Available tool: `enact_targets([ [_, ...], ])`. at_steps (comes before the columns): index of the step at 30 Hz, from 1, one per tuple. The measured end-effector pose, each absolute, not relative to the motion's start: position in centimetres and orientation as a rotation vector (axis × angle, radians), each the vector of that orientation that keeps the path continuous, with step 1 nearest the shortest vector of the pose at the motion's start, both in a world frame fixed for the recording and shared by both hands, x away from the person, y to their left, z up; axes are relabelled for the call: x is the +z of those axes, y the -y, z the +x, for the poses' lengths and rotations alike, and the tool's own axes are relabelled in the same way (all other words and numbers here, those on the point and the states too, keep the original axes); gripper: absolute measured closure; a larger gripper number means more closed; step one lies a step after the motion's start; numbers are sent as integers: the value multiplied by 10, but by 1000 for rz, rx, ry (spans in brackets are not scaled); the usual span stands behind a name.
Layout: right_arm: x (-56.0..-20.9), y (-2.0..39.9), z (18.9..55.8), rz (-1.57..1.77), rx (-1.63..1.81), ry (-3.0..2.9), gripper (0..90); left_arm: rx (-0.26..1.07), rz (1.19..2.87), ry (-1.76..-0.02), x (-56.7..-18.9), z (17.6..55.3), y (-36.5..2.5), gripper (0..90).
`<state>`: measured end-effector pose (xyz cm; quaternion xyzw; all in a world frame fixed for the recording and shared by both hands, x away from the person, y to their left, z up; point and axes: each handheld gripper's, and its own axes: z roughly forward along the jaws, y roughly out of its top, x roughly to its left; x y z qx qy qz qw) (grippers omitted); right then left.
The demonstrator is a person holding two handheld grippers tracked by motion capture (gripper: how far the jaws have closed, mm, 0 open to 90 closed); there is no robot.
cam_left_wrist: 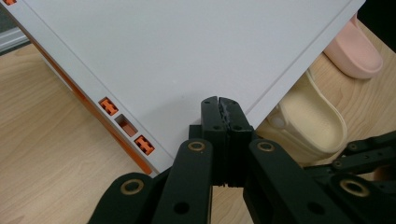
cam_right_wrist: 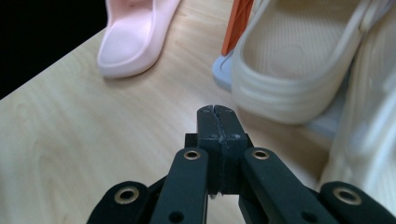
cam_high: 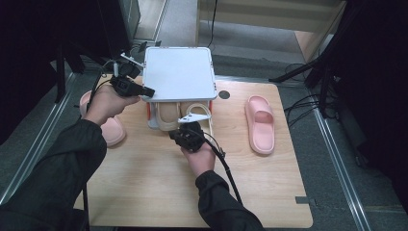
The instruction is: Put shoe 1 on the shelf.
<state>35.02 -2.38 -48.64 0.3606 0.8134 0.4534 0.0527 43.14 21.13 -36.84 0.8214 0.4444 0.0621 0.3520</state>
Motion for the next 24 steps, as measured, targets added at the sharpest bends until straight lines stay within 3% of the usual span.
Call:
enact_targets([
  [13,-494,79,308,1089,1362,-2494,900,181,2135,-1143,-368,430,-211,897],
  [24,-498,119,305,1144,1321,-2501,900,168,2122,-1149,-369,431,-212,897],
])
